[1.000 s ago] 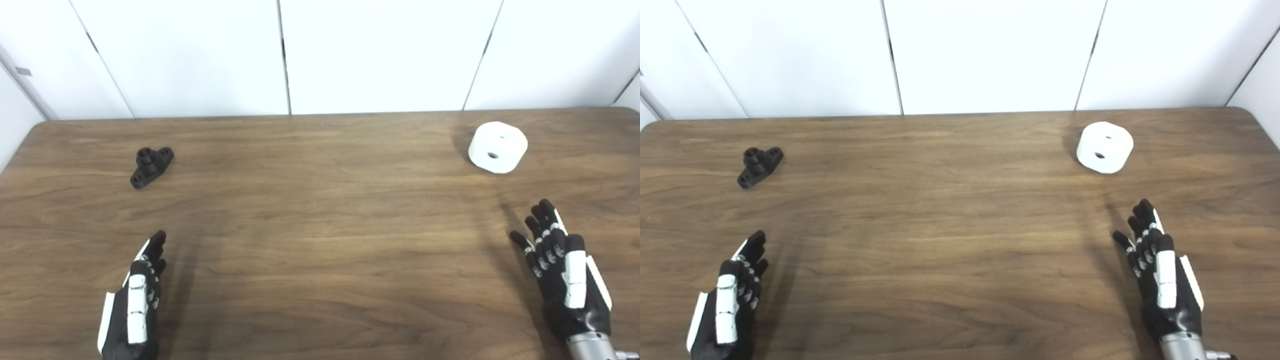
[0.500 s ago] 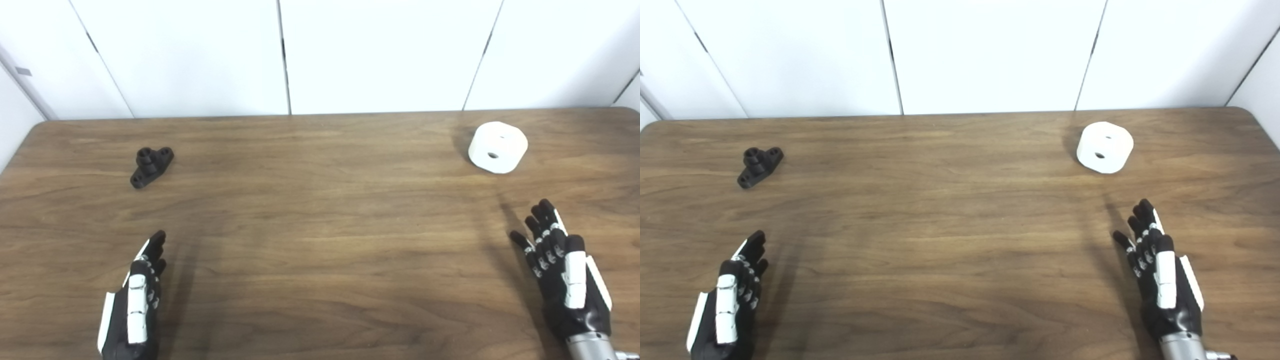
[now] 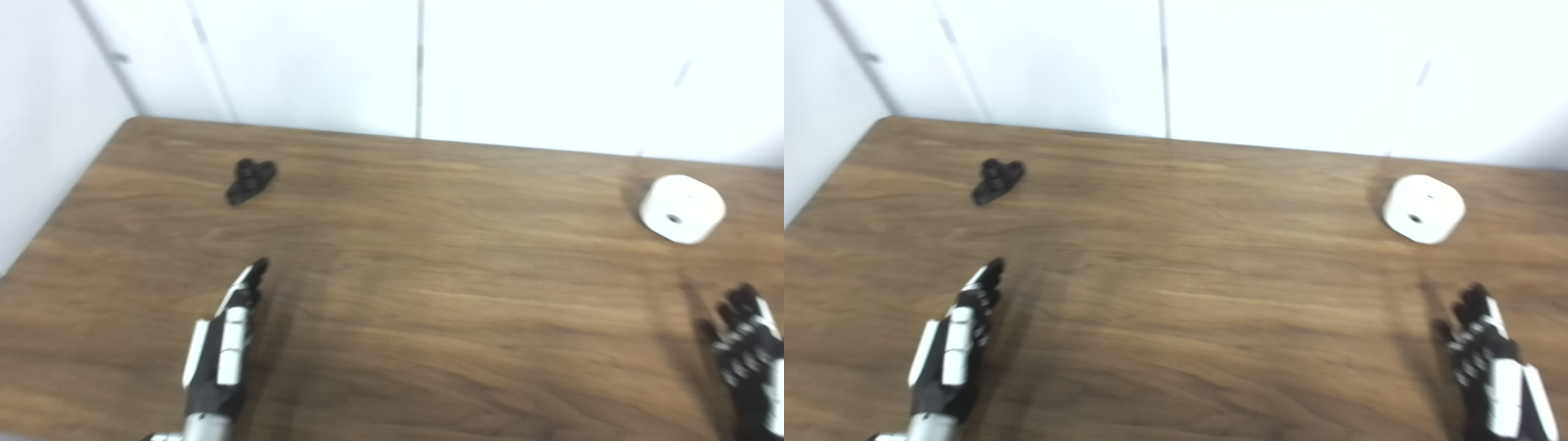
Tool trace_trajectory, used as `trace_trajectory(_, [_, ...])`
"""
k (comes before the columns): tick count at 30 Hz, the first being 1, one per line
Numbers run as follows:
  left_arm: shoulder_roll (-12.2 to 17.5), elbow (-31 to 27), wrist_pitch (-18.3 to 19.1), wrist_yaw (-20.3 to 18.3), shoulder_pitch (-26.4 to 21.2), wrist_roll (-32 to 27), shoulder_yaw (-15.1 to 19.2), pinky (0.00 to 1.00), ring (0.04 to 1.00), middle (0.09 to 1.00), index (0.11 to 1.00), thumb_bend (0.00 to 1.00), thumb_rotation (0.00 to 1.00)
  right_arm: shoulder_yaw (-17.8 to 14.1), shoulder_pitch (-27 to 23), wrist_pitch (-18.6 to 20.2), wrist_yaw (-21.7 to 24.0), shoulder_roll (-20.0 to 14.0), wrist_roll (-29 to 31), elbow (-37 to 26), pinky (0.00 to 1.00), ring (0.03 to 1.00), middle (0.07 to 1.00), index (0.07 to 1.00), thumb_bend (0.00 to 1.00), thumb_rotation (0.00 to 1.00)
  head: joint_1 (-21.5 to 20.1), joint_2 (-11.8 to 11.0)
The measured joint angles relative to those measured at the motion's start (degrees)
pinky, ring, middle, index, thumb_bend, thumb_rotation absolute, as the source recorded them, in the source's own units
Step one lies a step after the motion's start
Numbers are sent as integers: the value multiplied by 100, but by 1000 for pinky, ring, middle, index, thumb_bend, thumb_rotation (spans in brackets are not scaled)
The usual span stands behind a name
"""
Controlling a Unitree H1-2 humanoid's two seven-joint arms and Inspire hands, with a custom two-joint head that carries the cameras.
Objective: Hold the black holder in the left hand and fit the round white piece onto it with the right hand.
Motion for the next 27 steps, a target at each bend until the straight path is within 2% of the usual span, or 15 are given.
trace_trajectory(5, [-4, 102, -175, 146, -1, 160, -141, 1000, 1000, 953, 907, 500, 1000, -28, -22, -17, 17, -29, 16, 72, 1000, 1000, 1000, 1000, 694, 1000, 342, -298])
trace_trajectory(9, [-5, 151, -254, 221, 0, 197, -221, 1000, 1000, 958, 909, 491, 1000, -42, -28, -24, 0, -31, -46, 88, 1000, 1000, 1000, 997, 778, 1000, 413, -395])
trace_trajectory(14, [-1, 252, -430, 322, 1, 346, -291, 1000, 1000, 953, 903, 469, 1000, -49, -25, -31, -29, -33, -133, 89, 1000, 1000, 989, 979, 713, 1000, 439, -501])
trace_trajectory(18, [3, 274, -476, 351, 2, 395, -322, 1000, 1000, 956, 903, 469, 1000, -56, -16, -33, -47, -33, -176, 87, 1000, 1000, 999, 991, 709, 1000, 518, -615])
trace_trajectory(26, [3, 289, -561, 398, 14, 426, -355, 1000, 985, 942, 898, 470, 1000, -63, -11, -60, -52, -33, -208, 95, 1000, 1000, 1000, 1000, 736, 1000, 431, -633])
trace_trajectory(27, [3, 289, -561, 410, 16, 468, -358, 998, 976, 936, 893, 471, 973, -64, -11, -58, -52, -33, -209, 95, 1000, 1000, 1000, 1000, 733, 1000, 405, -642])
